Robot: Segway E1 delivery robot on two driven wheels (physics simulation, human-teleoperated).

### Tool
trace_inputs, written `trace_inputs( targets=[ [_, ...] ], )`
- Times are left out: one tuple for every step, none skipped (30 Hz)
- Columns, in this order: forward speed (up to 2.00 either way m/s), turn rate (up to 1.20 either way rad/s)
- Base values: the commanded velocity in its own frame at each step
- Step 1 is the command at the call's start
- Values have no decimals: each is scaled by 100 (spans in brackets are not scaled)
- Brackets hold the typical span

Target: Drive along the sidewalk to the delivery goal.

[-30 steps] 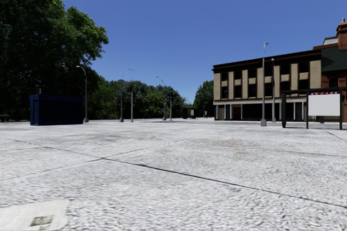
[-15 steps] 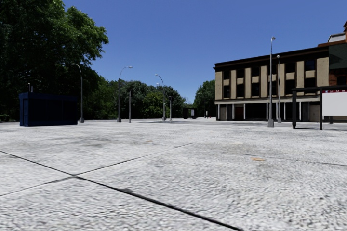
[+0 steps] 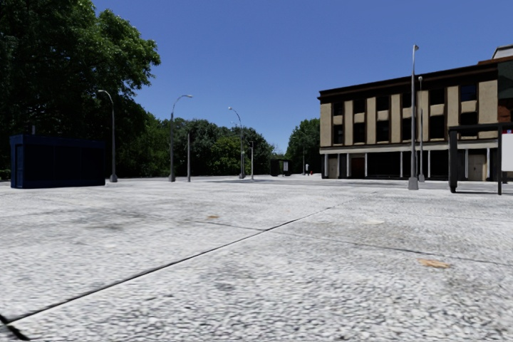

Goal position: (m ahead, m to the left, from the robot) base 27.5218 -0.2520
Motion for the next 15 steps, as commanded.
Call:
trace_inputs(
  targets=[
    [200, 0],
    [200, 0],
    [200, 0],
    [200, 0],
    [200, 0],
    [200, 0],
    [200, 0],
    [200, 0],
    [200, 0],
    [200, 0],
    [200, 0],
    [200, 0],
    [200, 0],
    [200, 0],
    [200, 0]
  ],
)
